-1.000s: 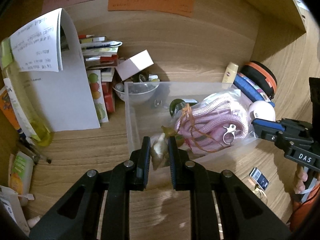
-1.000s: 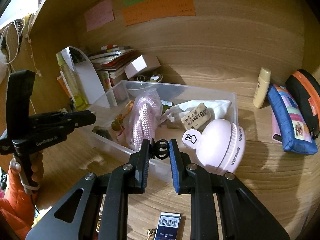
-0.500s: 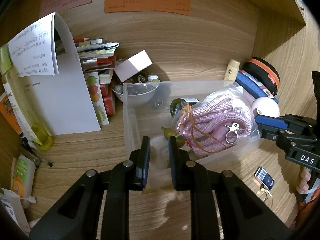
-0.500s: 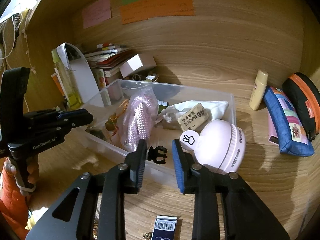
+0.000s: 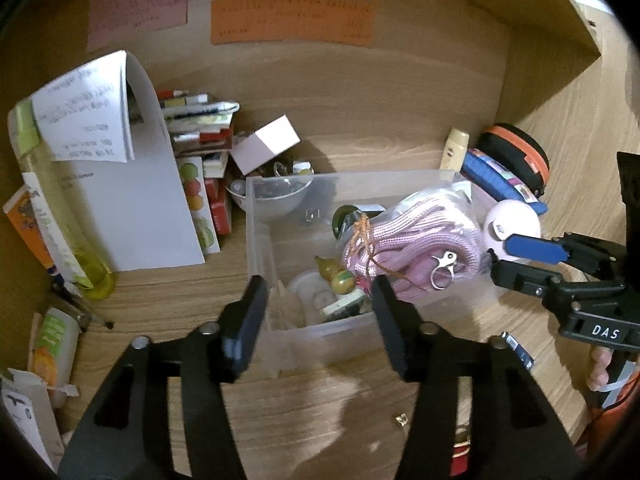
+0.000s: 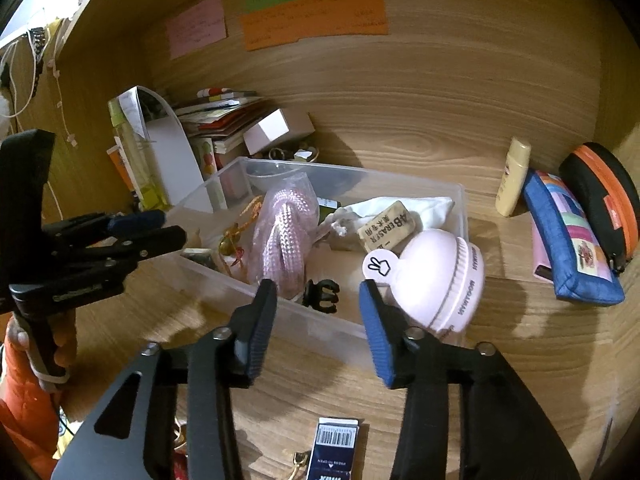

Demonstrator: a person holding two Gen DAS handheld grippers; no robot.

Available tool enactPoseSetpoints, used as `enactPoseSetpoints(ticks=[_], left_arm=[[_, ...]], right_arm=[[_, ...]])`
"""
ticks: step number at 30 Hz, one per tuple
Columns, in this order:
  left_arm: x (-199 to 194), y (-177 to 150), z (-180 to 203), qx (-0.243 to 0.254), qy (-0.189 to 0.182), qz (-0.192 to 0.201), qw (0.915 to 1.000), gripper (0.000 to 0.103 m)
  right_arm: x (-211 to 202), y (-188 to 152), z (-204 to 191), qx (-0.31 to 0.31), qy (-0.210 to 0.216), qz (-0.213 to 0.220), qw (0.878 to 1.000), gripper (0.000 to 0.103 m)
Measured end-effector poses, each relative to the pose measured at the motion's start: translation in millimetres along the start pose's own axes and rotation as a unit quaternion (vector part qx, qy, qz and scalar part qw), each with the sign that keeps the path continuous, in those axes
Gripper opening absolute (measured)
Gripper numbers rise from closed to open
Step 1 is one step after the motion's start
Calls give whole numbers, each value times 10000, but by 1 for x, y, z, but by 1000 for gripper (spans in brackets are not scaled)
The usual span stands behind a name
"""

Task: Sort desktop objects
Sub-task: 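Lower the shell into the bin with left gripper while right drops the clip in, then withdraw both grippers from the bin toward the red pouch and blue card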

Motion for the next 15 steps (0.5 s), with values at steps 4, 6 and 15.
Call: enactPoseSetpoints(ticks=[4,6,15], left_arm=[[-12,-5,4,58,55,111,9999,67],[-17,-8,5,68,114,154,9998,76],[-29,-26,4,-142,188,99,9997,99]], right_arm=[[-10,-2,-5,-28,-41,164,9999,61],[-16,-3,-7,-62,-143,245,9996,70],[-27,-15,-6,60,-307,246,9992,86]])
Point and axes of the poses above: each gripper's, at about its wrist camera, not at the fingertips, and x roughly the way its jaws point, z to its right, y to its top, the point moved 8 cm from there along x, roughly the way its jaws point, and after that the axes turned 15 degrees about -z, right-handed, at the moved point
